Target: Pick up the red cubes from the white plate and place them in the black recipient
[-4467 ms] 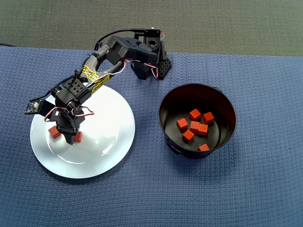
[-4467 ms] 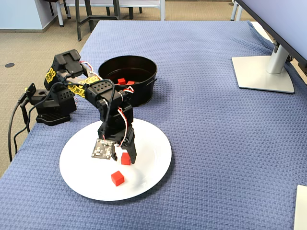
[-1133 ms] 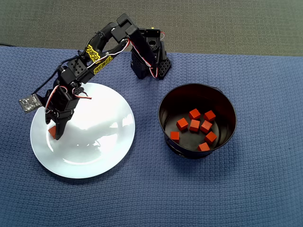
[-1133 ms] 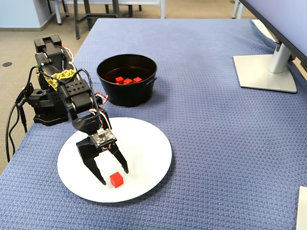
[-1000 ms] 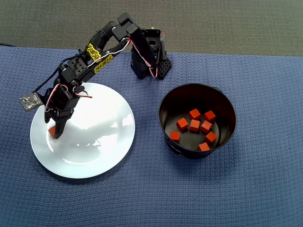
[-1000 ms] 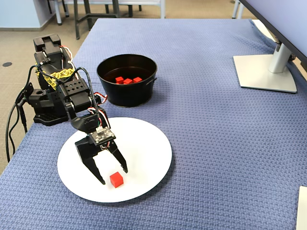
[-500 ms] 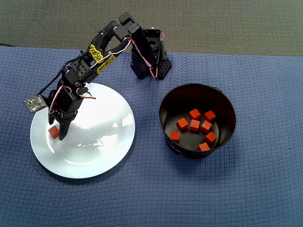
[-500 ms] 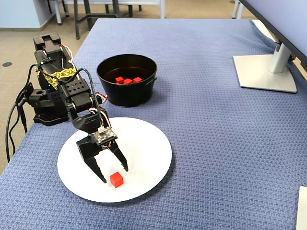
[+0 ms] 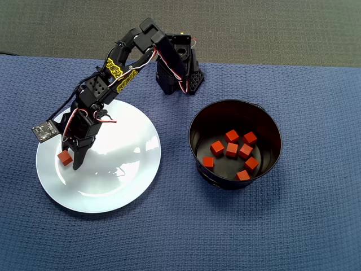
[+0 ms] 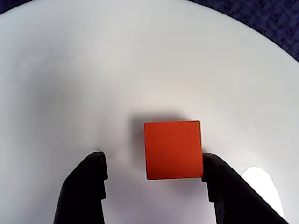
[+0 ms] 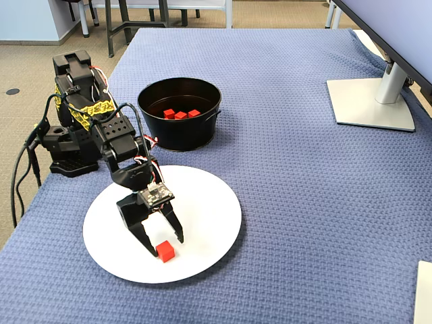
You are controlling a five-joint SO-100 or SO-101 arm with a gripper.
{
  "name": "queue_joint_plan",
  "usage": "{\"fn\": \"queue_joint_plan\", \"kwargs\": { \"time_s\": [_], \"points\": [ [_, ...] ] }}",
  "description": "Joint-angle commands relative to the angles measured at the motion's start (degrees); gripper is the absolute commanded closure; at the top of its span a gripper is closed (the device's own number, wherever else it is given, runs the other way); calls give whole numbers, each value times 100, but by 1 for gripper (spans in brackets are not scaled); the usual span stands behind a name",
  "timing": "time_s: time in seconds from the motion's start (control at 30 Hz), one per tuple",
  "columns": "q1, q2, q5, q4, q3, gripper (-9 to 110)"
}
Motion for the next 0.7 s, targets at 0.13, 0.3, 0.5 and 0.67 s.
{"fn": "queue_joint_plan", "kwargs": {
  "time_s": [0.13, 0.3, 0.5, 0.67],
  "points": [
    [-123, 18, 176, -299, -211, 94],
    [-114, -35, 220, -334, -246, 101],
    [-105, 202, 457, -308, -281, 101],
    [-158, 1063, 800, 396, -299, 101]
  ]
}}
